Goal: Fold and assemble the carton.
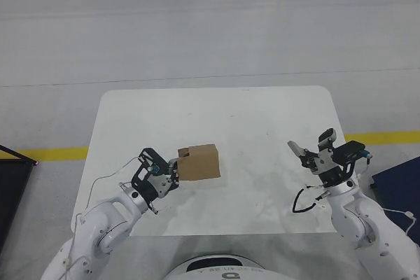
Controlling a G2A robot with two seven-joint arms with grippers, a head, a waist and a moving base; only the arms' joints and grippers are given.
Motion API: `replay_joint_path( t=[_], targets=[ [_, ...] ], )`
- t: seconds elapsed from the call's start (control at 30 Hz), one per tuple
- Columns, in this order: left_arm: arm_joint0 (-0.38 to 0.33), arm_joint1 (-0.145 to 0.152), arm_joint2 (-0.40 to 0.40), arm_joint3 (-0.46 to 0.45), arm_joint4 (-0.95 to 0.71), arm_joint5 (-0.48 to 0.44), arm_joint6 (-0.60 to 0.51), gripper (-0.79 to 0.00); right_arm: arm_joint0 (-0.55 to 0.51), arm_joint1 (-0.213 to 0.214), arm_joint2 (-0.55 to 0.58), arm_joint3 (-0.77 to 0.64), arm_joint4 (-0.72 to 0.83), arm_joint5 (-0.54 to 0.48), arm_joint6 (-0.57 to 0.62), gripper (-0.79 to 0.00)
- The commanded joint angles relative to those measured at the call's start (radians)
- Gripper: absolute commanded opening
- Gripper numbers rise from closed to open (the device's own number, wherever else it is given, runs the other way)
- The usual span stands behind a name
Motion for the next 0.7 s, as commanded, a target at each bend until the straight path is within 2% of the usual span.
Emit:
replay_joint_path(
  t=[0.0,0.1,0.27,0.43,0.67],
  targets=[
    [0.002,-0.002,-0.003,0.003,-0.025,0.023,-0.007,-0.785,0.0,0.0,0.0,0.0,0.0,0.0,0.0,0.0],
    [0.016,-0.006,-0.024,-0.046,-0.12,0.11,-0.069,-0.785,0.0,0.0,0.0,0.0,0.0,0.0,0.0,0.0],
    [0.056,-0.011,-0.071,-0.183,-0.193,0.292,-0.21,-0.785,0.0,0.0,0.0,0.0,0.0,0.0,0.0,0.0],
    [0.079,-0.014,-0.102,-0.258,-0.246,0.469,-0.419,-0.785,0.0,0.0,0.0,0.0,0.0,0.0,0.0,0.0],
    [0.036,-0.017,-0.098,-0.258,-0.374,0.535,-0.618,-0.785,0.0,0.0,0.0,0.0,0.0,0.0,0.0,0.0]
  ],
)
